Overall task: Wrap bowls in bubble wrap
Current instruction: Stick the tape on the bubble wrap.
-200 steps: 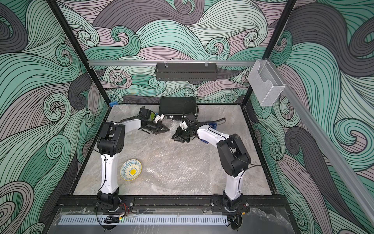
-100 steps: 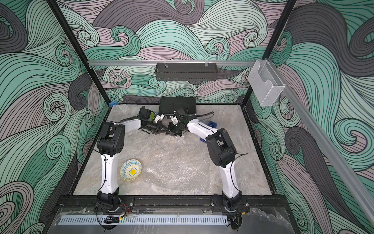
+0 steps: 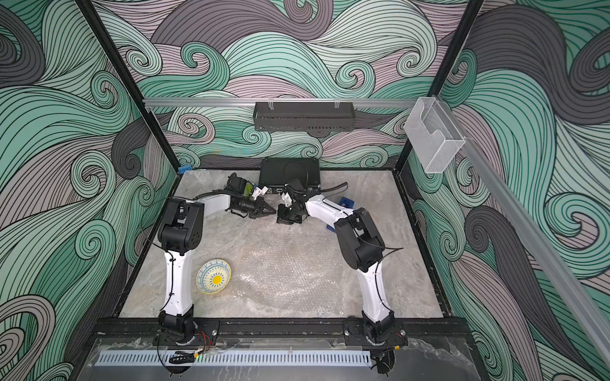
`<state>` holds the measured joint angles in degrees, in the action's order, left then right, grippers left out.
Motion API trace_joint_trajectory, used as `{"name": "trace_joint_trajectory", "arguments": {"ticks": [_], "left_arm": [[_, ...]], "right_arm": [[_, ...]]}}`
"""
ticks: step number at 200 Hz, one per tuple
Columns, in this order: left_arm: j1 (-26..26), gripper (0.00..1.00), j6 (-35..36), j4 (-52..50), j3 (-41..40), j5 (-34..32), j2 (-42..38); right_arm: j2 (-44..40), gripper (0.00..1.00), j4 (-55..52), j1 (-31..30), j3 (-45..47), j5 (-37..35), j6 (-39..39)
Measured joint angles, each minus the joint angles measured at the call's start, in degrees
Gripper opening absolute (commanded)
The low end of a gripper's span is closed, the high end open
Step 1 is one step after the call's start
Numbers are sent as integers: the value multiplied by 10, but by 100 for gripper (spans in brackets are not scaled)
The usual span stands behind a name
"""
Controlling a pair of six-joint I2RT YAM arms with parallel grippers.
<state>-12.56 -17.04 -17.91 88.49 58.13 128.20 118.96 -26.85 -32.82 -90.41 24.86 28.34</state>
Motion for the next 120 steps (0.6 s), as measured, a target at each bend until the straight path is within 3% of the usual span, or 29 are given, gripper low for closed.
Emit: {"name": "trace_joint_trajectory", "arguments": {"ticks": [49, 120], "left_arm": [[0, 0, 0, 0, 0, 0, 0], [0, 0, 0, 0, 0, 0, 0]], "right_arm": [[-29, 0, -11, -12, 2, 5, -73], [20, 0, -63, -46, -38, -111, -136]]}}
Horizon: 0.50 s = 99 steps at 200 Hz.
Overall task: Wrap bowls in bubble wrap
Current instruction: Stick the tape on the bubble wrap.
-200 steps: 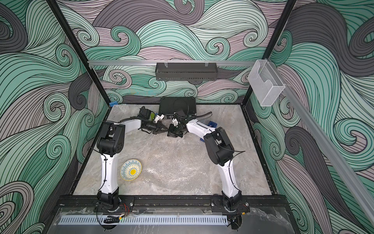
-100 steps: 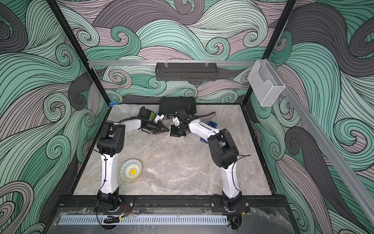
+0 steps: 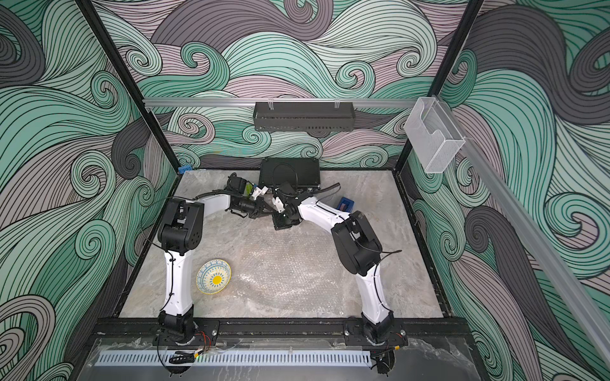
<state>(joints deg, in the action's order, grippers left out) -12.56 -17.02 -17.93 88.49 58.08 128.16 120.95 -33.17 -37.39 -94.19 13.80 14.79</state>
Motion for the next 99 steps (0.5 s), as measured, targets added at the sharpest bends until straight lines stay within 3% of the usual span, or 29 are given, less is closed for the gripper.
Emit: {"name": "trace_joint_trajectory", "arguments": {"ticks": [99], "left_arm": [[0, 0, 0, 4, 0, -7, 0]], "right_arm": [[35, 0, -9, -20, -41, -124, -52]]}}
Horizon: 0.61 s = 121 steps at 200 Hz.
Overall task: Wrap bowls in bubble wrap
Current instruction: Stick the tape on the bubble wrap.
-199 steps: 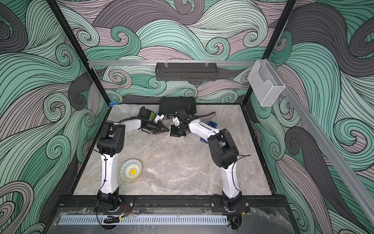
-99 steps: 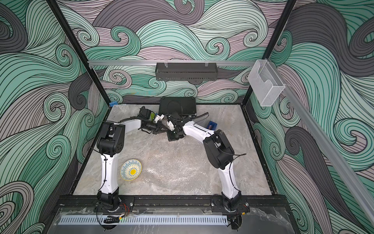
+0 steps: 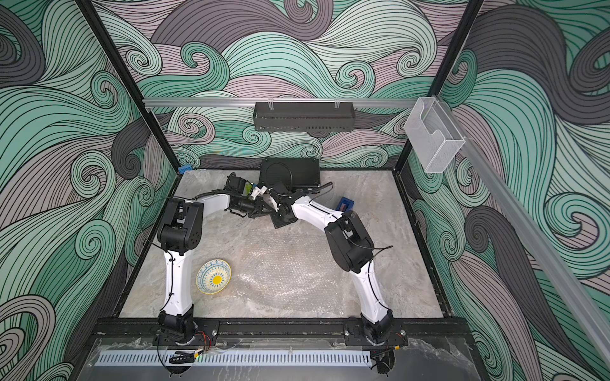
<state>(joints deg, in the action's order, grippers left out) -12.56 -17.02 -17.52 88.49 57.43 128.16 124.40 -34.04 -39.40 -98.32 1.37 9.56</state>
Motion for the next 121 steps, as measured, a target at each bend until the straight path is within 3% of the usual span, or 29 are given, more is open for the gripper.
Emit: {"name": "trace_joint_trajectory", "arguments": {"ticks": [32, 56, 121], "left_arm": [[0, 0, 0, 2, 0, -1, 0], [0, 8, -2, 2, 0, -4, -2], [5, 50, -16, 0, -7, -26, -30]], "right_arm": [[-10, 0, 26, -2, 29, -10, -13], [-52, 1, 38, -2, 79, 12, -14], [-216, 3, 72, 0, 190, 75, 20]]}}
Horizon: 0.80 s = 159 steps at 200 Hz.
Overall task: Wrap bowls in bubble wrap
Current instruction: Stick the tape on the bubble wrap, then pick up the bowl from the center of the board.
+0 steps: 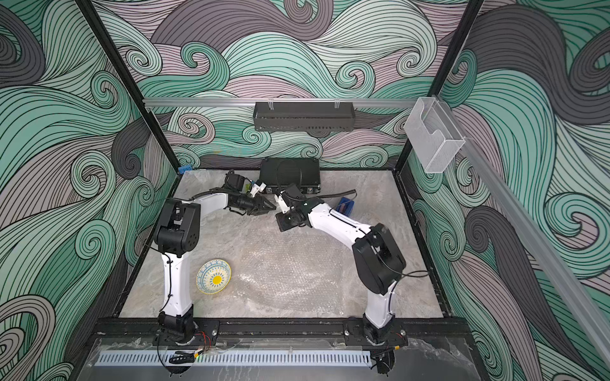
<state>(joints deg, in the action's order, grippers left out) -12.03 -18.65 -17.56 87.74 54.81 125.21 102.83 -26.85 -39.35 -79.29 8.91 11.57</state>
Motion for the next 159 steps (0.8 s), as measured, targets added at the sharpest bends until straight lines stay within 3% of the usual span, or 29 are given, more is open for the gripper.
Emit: {"name": "trace_joint_trajectory", "arguments": {"ticks": [22, 69, 100, 131, 159], "left_arm": [[4, 60, -10, 2, -19, -8, -12], [17, 64, -61, 22, -81, -63, -83], [32, 64, -104, 42, -148, -124, -177], [51, 65, -155, 32, -260, -234, -339], [64, 64, -182, -25, -322, -333, -506]], "right_arm": [[-30, 3, 14, 0, 36, 17, 16], [-67, 3, 37, 0, 106, 34, 45], [-91, 5, 49, 0, 129, 41, 61], [-132, 37, 116, -4, 186, 89, 116], [-87, 49, 152, -51, 156, 127, 169]]}}
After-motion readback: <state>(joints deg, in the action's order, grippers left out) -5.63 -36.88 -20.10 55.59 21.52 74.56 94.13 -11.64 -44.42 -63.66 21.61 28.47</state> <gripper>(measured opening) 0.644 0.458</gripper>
